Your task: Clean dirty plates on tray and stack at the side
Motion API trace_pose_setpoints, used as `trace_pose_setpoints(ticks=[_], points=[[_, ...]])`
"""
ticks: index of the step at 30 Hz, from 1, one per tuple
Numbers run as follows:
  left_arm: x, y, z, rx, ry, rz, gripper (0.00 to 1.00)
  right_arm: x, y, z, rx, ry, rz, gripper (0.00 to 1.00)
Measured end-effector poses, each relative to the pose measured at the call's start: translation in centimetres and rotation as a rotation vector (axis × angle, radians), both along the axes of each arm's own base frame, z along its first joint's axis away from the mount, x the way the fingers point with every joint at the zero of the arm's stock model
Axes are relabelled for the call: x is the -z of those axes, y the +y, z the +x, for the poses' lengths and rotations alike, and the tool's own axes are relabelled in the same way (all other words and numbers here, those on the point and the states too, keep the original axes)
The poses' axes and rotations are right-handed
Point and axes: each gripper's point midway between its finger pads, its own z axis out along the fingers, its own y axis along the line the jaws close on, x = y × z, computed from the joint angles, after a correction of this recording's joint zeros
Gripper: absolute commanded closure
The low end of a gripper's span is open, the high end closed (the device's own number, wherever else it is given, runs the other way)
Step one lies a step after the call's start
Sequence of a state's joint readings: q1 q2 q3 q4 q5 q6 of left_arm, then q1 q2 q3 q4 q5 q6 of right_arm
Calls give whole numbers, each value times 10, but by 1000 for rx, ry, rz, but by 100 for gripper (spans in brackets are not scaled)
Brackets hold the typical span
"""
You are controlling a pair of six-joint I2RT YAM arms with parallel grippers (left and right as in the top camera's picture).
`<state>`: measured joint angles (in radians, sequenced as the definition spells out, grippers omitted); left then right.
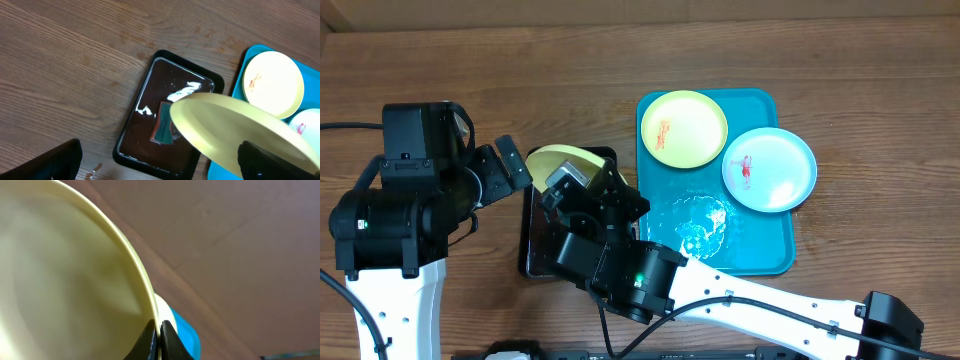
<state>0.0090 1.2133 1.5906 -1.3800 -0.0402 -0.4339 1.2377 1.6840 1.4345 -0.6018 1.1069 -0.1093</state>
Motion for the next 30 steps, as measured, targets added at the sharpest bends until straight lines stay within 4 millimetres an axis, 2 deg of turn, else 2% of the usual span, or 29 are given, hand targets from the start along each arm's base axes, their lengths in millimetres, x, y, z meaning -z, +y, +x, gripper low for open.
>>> trace_pose_setpoints(ticks=[6, 10, 17, 22, 26, 28, 30], points=[[0, 0, 0, 0, 0, 0, 0, -3, -14, 12, 57, -21, -7, 96], [0, 0, 0, 0, 0, 0, 0, -6, -15, 15, 71, -29, 20, 96], [0, 0, 0, 0, 0, 0, 0, 13, -9, 10, 35, 70, 80, 96], [0, 0, 0, 0, 0, 0, 0, 48, -19, 22, 91, 293, 282, 96], [0, 0, 0, 0, 0, 0, 0, 74, -39, 51, 177, 531, 522, 96], [0, 0, 0, 0, 0, 0, 0, 79, -54, 65, 210, 646, 647, 96], [0, 0, 0, 0, 0, 0, 0, 75, -75, 78, 238, 722, 760, 96]])
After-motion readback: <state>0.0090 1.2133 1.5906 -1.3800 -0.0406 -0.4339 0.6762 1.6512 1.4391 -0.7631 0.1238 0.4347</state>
